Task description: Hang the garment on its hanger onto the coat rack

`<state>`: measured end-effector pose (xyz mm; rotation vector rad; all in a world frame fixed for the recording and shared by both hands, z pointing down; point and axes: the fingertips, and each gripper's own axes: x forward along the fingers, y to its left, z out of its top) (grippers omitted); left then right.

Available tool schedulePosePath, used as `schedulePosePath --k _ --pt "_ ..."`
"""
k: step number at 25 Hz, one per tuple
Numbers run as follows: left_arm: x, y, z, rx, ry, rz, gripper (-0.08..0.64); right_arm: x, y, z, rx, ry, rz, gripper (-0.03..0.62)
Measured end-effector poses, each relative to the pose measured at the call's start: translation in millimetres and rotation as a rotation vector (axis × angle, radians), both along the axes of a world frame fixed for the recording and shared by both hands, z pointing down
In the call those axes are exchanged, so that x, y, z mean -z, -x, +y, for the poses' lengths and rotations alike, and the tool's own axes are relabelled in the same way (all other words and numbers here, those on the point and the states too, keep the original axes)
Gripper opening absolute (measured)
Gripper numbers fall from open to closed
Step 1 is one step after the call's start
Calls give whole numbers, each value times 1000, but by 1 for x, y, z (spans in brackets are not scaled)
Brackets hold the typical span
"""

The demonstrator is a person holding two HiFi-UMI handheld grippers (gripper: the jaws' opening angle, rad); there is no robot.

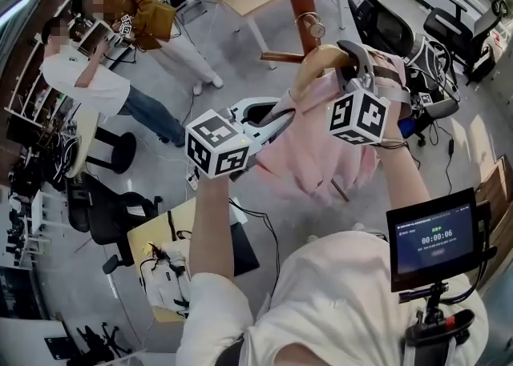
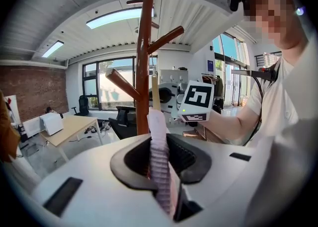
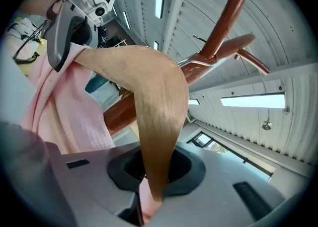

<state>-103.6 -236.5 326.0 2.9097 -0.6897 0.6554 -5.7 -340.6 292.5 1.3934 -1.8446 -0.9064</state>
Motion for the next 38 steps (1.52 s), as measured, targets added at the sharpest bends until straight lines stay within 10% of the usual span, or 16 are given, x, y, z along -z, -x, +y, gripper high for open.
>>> schedulePosePath --k 27,38 --pt "-5 0 -10 -20 8 93 77 11 3 -9 8 -141 67 61" --pt "-8 3 -20 49 -130 20 78 -4 8 -17 80 -33 77 66"
